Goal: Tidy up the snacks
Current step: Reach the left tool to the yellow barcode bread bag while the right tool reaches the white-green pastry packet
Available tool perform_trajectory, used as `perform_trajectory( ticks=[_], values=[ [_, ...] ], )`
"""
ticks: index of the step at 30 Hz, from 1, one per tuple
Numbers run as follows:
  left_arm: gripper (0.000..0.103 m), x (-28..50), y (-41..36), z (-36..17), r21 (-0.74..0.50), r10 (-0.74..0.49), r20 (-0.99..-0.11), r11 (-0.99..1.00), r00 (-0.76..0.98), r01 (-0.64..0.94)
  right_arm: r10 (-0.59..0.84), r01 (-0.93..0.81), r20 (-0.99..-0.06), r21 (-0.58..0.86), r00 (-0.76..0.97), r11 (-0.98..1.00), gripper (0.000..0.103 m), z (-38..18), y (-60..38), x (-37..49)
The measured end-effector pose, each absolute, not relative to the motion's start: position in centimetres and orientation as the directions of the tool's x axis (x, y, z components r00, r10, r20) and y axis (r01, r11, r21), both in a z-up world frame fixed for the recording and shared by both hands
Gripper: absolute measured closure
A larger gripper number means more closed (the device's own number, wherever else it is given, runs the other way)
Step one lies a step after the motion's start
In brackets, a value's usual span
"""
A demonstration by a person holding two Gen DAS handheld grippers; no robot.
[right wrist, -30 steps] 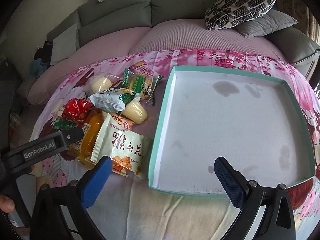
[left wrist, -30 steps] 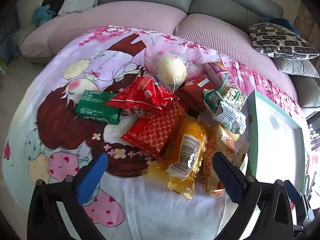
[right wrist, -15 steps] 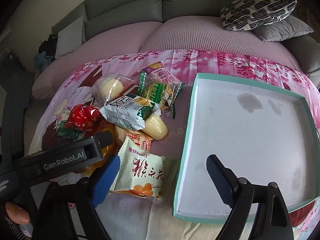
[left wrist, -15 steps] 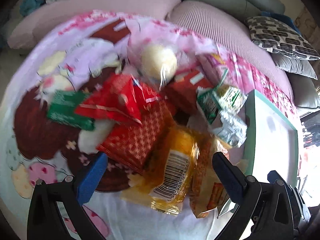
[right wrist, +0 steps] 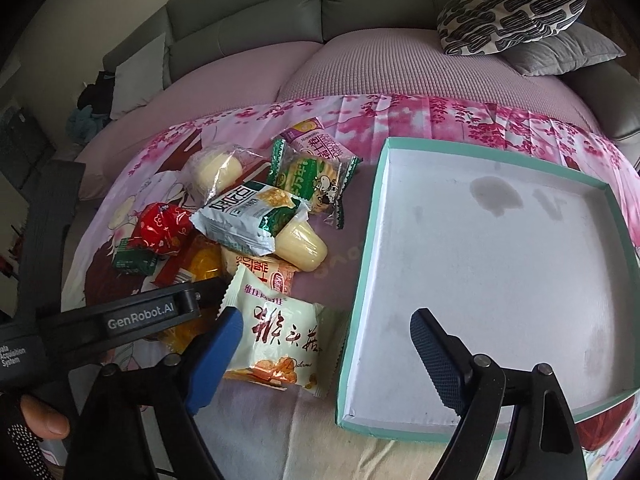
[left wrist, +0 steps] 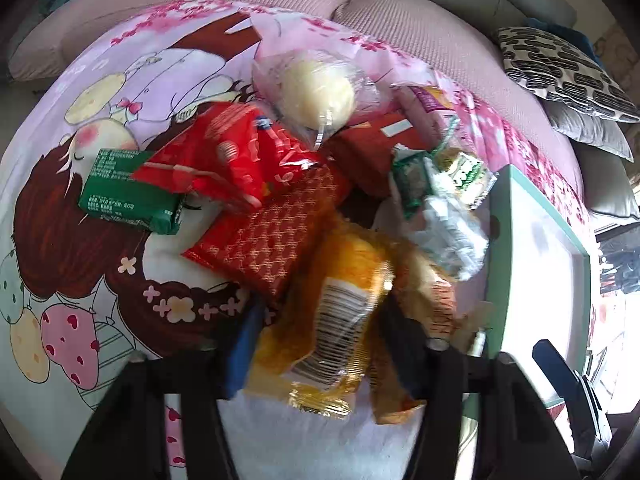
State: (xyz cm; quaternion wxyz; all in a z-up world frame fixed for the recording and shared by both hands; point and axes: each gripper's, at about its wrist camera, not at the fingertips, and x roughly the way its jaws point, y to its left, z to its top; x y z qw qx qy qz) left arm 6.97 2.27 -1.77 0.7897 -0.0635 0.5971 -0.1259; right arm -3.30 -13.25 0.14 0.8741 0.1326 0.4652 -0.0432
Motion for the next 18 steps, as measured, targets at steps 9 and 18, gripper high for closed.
perform_trajectory(
  ticks=[9,18],
  values=[
    [0.063,5.5,4.0,-0.8,-0.250,-0.261,-0.920,0.965,0.293,0.075,0.089,0.117,-0.808,0.191,0.583,0.975,0.019,0.3,-11.0,-3.7],
    [0.063,5.4,5.9,-0.7,-0.272,-0.276,-0.917,0.961,0.287,0.055,0.095,0.019,-0.813,0.130,0.575,0.991,0.028,-0.2,-8.8,-3.4]
  ],
)
